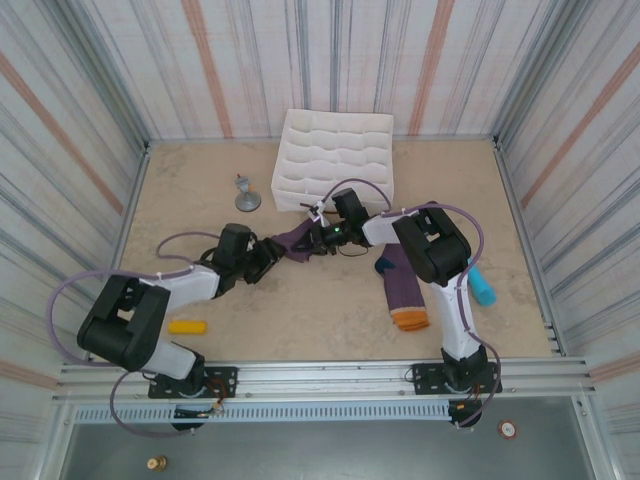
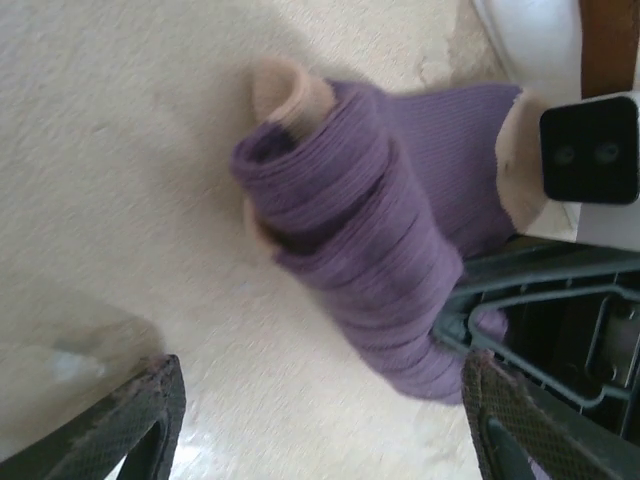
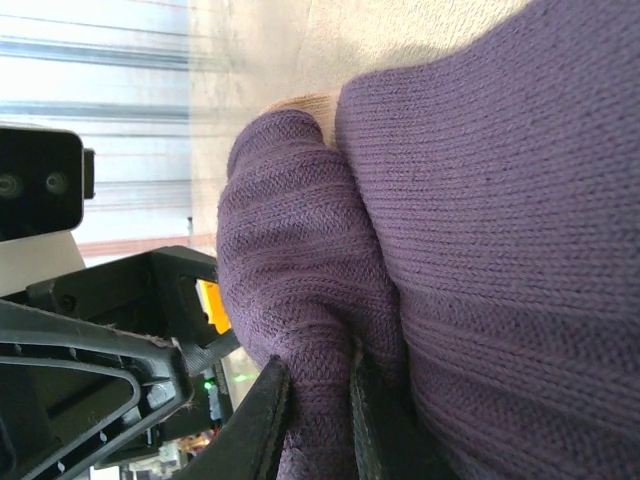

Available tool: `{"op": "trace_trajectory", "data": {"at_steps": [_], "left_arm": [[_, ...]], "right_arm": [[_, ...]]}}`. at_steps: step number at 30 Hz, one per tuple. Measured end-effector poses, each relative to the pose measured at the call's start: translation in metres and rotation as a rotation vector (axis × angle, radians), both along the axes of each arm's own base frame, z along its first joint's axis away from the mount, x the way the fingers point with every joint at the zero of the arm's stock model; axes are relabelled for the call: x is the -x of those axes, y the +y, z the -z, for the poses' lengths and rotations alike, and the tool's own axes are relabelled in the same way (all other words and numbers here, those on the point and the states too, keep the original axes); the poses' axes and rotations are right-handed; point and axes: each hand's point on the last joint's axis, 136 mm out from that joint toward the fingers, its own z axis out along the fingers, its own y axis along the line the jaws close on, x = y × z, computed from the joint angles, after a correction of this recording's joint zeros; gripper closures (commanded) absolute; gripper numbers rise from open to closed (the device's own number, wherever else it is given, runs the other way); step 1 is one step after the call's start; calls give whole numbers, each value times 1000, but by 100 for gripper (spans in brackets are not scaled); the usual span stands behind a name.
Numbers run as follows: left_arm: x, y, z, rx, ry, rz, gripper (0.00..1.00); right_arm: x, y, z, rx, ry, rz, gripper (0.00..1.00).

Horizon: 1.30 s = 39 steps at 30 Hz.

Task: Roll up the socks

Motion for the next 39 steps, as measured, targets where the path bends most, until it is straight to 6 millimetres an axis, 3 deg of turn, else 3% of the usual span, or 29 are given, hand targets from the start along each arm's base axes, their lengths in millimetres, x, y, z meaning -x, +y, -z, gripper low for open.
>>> {"op": "trace_trajectory", "data": {"at_steps": [15,22,25,32,39], "left_arm": [[-35,-7,11,7,9,-126,54],[-38,-7,12,3,14,-152,85],[-37,-8,11,-12,20,-147,90],[-22,-7,3,-70,52,-96,97],[-4,13,-14,-130,47,-117,97]], "right_arm": [[0,0,0,-7,0,6,97],[1,-2,-1,0,-3,16,92],[2,-4,-2,8,-3,23,92],[14,-7,-6,41,-22,11,70],[29,-7,-22,133,-201,-10,50]]}}
